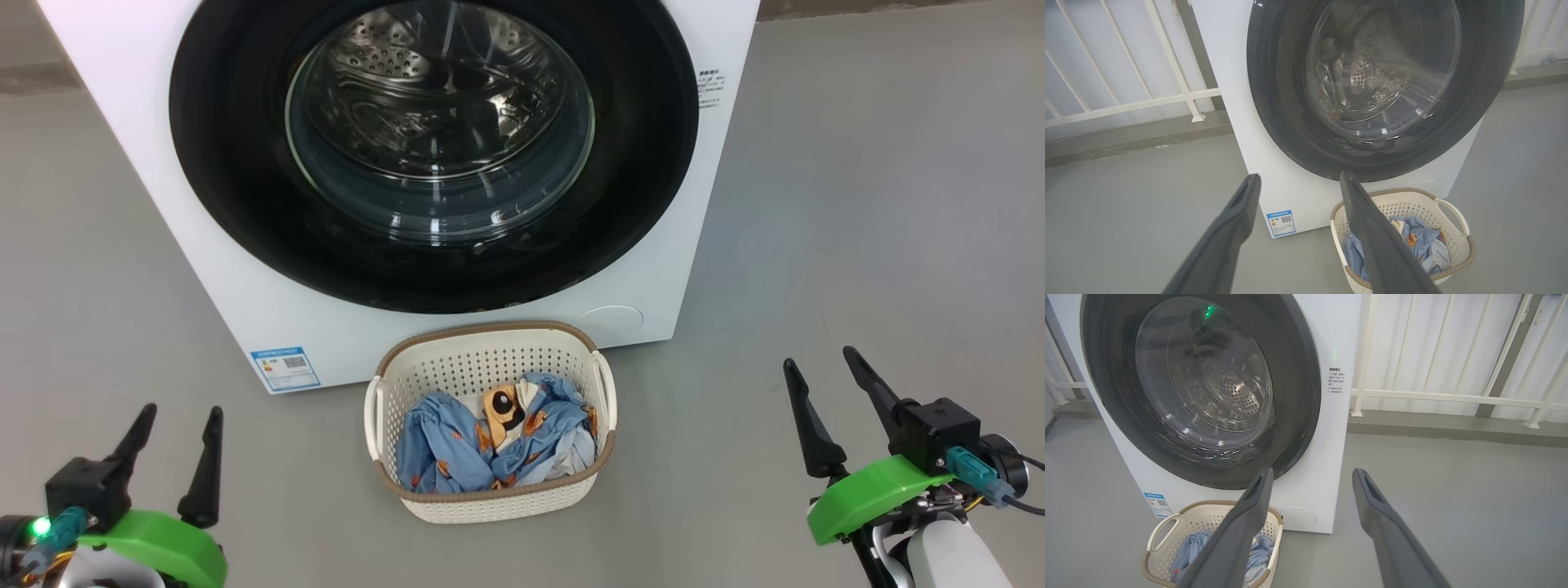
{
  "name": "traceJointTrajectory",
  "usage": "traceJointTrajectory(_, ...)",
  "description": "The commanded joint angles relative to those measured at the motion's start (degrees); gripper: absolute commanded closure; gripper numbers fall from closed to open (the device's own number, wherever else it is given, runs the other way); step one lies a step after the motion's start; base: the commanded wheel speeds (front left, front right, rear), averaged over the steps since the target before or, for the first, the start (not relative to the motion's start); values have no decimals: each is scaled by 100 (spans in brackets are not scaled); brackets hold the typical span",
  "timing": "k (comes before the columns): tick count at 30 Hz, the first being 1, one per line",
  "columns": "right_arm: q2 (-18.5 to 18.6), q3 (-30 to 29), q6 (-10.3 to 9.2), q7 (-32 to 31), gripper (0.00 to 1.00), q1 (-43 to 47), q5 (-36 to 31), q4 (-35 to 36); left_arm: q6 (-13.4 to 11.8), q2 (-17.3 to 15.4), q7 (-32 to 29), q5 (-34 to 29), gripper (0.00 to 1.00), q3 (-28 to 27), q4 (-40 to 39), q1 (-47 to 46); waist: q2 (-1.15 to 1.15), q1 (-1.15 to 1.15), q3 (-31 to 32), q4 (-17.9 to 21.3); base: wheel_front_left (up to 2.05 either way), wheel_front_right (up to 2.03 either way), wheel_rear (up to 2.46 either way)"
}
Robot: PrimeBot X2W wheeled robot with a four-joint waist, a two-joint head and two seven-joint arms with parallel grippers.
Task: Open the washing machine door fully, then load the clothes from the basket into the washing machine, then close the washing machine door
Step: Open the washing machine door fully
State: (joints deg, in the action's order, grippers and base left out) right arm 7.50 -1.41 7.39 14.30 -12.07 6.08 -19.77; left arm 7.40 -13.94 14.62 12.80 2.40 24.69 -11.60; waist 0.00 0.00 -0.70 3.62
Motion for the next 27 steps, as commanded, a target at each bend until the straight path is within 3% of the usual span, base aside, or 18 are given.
traceJointTrajectory(1,6,96,10,70,0,-145,-69,162,8,-213,38,-72,0,-180,-134,-287,0,0,3,-10,22,22,-44)
traceJointTrajectory(10,-7,51,10,70,0,-64,-130,224,8,-196,38,-52,0,-156,-118,-275,0,0,27,-49,62,62,-123)
traceJointTrajectory(27,-110,-29,10,70,0,20,-151,288,-16,-180,38,-94,0,-242,-198,-289,0,0,-15,-29,116,116,-231)
